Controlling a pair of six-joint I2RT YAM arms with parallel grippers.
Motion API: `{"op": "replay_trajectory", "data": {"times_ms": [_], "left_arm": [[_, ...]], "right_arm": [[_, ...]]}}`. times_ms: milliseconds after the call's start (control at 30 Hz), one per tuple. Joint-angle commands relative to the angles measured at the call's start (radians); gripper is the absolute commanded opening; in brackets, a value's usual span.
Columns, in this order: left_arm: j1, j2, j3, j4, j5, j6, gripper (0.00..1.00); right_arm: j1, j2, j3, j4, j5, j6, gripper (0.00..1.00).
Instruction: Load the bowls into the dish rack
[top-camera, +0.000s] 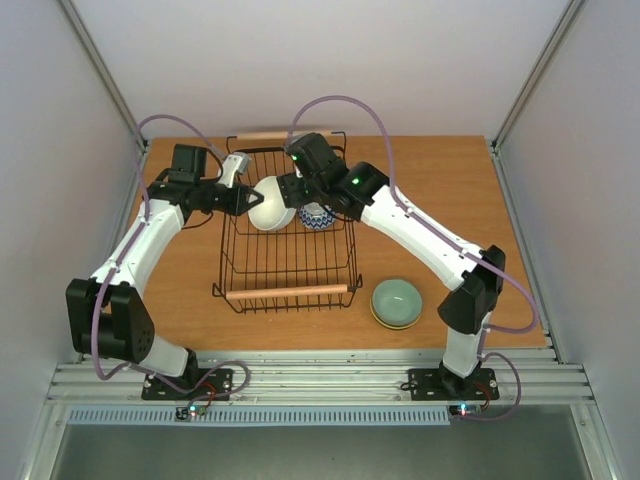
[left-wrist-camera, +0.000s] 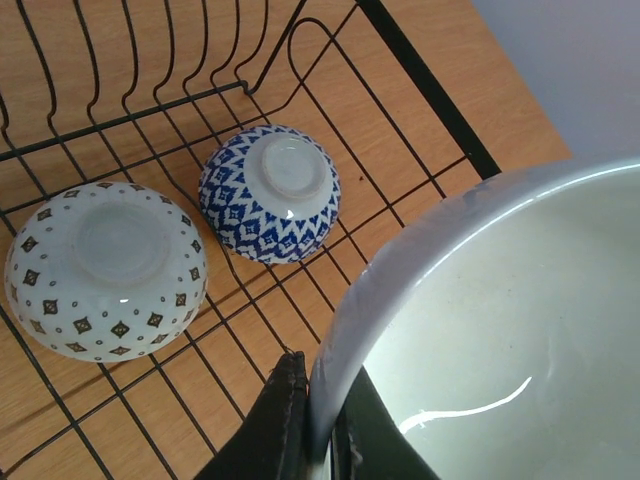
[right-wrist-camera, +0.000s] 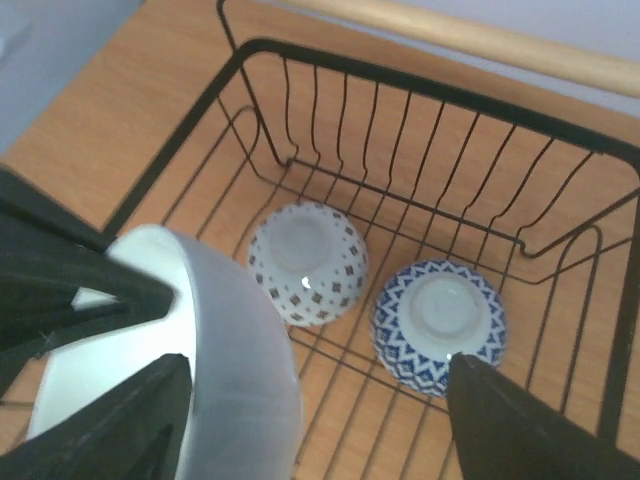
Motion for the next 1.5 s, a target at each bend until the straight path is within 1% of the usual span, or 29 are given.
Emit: {"op": "replay_trajectory", "data": {"times_ms": [0, 100, 200, 433, 633, 733, 800, 1000, 1133, 1267, 1333, 1467], "left_arm": [[-0.004, -0.030, 0.045, 0.032, 0.077, 0.019, 0.01], [-0.004, -0.027, 0.044, 0.032, 0.091, 0.018, 0.00], [-0.004, -0.029, 0.043, 0.034, 0.113, 0.019, 0.00], [-0.002, -0.028, 0.036, 0.048, 0.176, 0.011, 0.01], [-0.002, -0.030, 0.032, 0.057, 0.198, 0.006, 0.00], [-0.001, -0.035, 0.030, 0.061, 0.213, 0.004, 0.00], [0.001, -0.040, 0.028, 0.065, 0.217, 0.004, 0.00], [0.021, -0.057, 0.009, 0.102, 0.248, -0.019, 0.01], [0.029, -0.053, 0.005, 0.114, 0.275, -0.032, 0.00], [0.034, -0.051, 0.004, 0.117, 0.290, -0.033, 0.00], [0.036, -0.048, 0.005, 0.119, 0.303, -0.033, 0.00], [0.038, -0.041, 0.006, 0.120, 0.328, -0.043, 0.00]], "right_arm": [[-0.019, -0.117, -0.119, 0.106, -0.084, 0.009, 0.79], [-0.037, -0.166, -0.202, 0.167, -0.201, 0.029, 0.90], [-0.058, -0.201, -0.268, 0.217, -0.297, 0.060, 0.94], [-0.121, -0.323, -0.489, 0.446, -0.567, 0.199, 0.97], [-0.135, -0.361, -0.574, 0.551, -0.672, 0.301, 0.98], [-0.149, -0.358, -0.625, 0.642, -0.742, 0.364, 0.99], [-0.152, -0.357, -0.646, 0.668, -0.756, 0.388, 0.99], [-0.152, -0.377, -0.695, 0.681, -0.731, 0.400, 0.99], [-0.151, -0.377, -0.713, 0.706, -0.750, 0.415, 0.99], [-0.151, -0.376, -0.740, 0.772, -0.779, 0.432, 0.98], [-0.151, -0.374, -0.749, 0.809, -0.798, 0.443, 0.96], [-0.152, -0.367, -0.758, 0.871, -0.833, 0.463, 0.90]]}}
